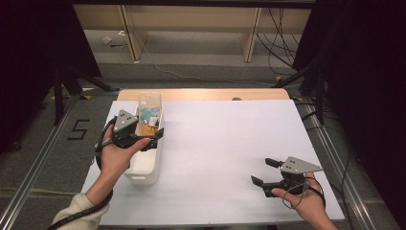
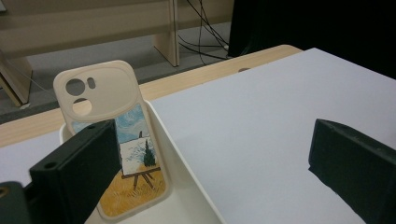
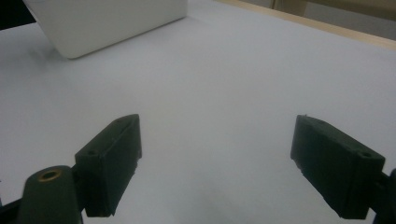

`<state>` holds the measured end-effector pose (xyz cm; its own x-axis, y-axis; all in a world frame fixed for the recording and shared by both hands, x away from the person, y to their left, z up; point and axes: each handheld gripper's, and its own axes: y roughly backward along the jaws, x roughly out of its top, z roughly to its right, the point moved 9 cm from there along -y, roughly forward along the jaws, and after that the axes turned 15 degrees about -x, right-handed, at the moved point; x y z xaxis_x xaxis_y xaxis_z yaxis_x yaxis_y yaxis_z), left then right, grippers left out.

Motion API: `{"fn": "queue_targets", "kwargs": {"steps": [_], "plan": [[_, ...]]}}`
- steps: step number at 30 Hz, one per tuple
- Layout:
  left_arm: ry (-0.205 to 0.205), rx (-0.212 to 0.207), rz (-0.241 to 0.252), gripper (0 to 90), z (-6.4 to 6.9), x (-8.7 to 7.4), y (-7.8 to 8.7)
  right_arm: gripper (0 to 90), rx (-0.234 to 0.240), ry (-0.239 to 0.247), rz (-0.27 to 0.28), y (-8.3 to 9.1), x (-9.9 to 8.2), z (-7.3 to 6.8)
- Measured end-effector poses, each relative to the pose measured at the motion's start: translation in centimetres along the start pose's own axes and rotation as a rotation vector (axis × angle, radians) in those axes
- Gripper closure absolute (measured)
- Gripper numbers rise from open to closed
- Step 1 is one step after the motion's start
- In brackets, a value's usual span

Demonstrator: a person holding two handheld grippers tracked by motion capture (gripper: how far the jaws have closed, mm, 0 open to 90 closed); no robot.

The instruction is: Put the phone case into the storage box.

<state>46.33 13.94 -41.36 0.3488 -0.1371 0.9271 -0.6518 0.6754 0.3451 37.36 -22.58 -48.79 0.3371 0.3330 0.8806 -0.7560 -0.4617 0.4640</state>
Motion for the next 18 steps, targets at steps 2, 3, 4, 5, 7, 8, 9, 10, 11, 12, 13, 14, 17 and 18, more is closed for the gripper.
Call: {"fn": "queue_targets", "kwargs": {"steps": [2,3,4,5,7,8,9,10,11,12,13,14,17,18], "plan": [[0.002,-0.004,0.002,1.7,0.1,-0.1,0.1,17.4,0.0,0.001,0.0,0.0,0.0,0.0],[0.004,-0.006,0.003,1.7,0.2,-0.2,0.1,17.4,0.0,0.001,0.001,0.0,0.0,0.0],[0.005,-0.008,0.003,1.7,0.3,-0.2,0.1,17.4,0.001,0.001,0.0,0.0,0.0,0.0],[0.004,-0.009,0.002,1.6,0.3,-0.3,0.2,17.4,0.001,0.001,0.0,0.0,0.0,0.0],[0.004,-0.014,0.001,1.6,0.5,-0.5,0.2,17.4,0.0,0.001,0.0,0.0,0.0,0.0],[-0.001,-0.017,-0.001,1.5,0.6,-0.6,0.2,17.4,0.0,0.001,0.0,0.0,0.0,0.0],[-0.005,-0.019,-0.002,1.5,0.7,-0.7,0.3,17.4,-0.001,0.0,0.001,0.0,0.0,0.0],[-0.004,-0.022,-0.001,1.5,0.8,-0.7,0.3,17.4,0.0,-0.001,0.001,0.0,0.0,0.0],[-0.007,-0.024,-0.002,1.4,0.8,-0.8,0.3,17.4,-0.001,0.0,0.001,0.0,0.0,0.0],[-0.007,-0.025,-0.001,1.4,0.9,-0.9,0.3,17.4,0.0,0.001,0.0,0.0,0.0,0.0],[-0.007,-0.028,-0.001,1.4,1.0,-0.9,0.4,17.4,0.0,0.001,0.0,0.0,0.0,0.0],[-0.012,-0.033,-0.003,1.4,1.1,-1.0,0.4,17.4,0.0,0.001,0.0,0.0,0.0,0.0],[-0.017,-0.04,-0.006,1.3,1.3,-1.1,0.4,17.4,0.0,0.001,0.0,0.0,0.0,0.0],[-0.019,-0.042,-0.006,1.3,1.5,-1.2,0.4,17.4,0.0,0.001,0.0,0.0,0.0,0.0]]}}
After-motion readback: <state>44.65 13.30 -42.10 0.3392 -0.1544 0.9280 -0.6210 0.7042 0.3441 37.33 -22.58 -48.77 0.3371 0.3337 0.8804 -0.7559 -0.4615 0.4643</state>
